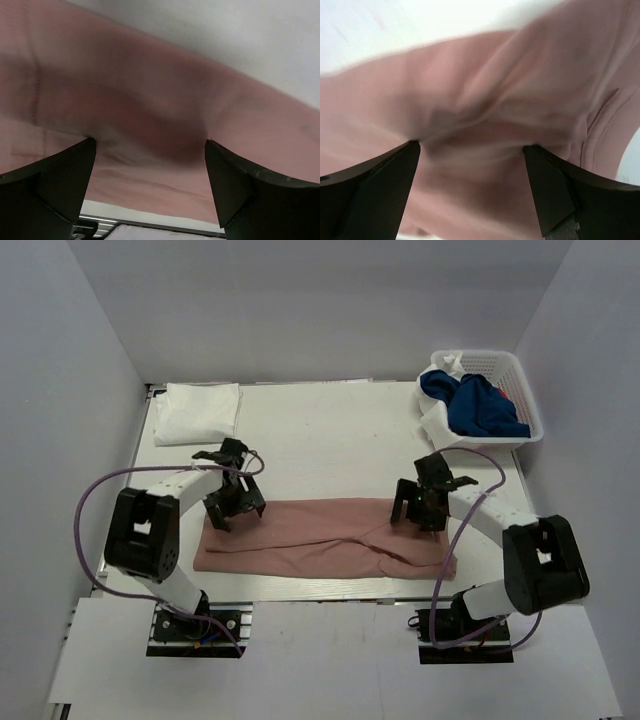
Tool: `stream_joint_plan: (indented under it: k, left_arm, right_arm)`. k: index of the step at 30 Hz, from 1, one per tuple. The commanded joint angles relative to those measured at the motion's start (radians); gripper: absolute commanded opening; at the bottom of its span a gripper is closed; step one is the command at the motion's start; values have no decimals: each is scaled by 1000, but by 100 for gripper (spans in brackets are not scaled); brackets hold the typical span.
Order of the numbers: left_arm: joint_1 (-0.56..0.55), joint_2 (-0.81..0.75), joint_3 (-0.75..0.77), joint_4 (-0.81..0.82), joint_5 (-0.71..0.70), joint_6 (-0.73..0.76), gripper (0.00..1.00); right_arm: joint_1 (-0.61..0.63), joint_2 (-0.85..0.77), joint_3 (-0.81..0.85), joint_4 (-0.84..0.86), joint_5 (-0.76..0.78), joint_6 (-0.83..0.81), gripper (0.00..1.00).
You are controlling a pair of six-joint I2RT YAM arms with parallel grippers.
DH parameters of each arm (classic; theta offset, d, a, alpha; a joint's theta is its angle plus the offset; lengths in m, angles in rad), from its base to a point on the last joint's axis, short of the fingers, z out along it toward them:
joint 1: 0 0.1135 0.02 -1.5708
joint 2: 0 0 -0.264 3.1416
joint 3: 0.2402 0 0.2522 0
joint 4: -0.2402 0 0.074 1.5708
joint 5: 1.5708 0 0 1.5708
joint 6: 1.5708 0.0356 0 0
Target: Fold and stack the t-shirts
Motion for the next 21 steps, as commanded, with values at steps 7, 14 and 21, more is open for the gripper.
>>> stream_joint_plan:
  k: [7,14,21]
  left_arm:
    - [-111,137,-13,-181,-32,-12,100]
    - [-201,91,-42,-337,97,-53,100]
    - [-276,-19,129,-481,70,-34,100]
  right_arm:
    - [-5,428,307,106,58,-32,90]
    - [-2,869,932,69,-65,-175,90]
    - [7,1036,1333,57,-226,-253,90]
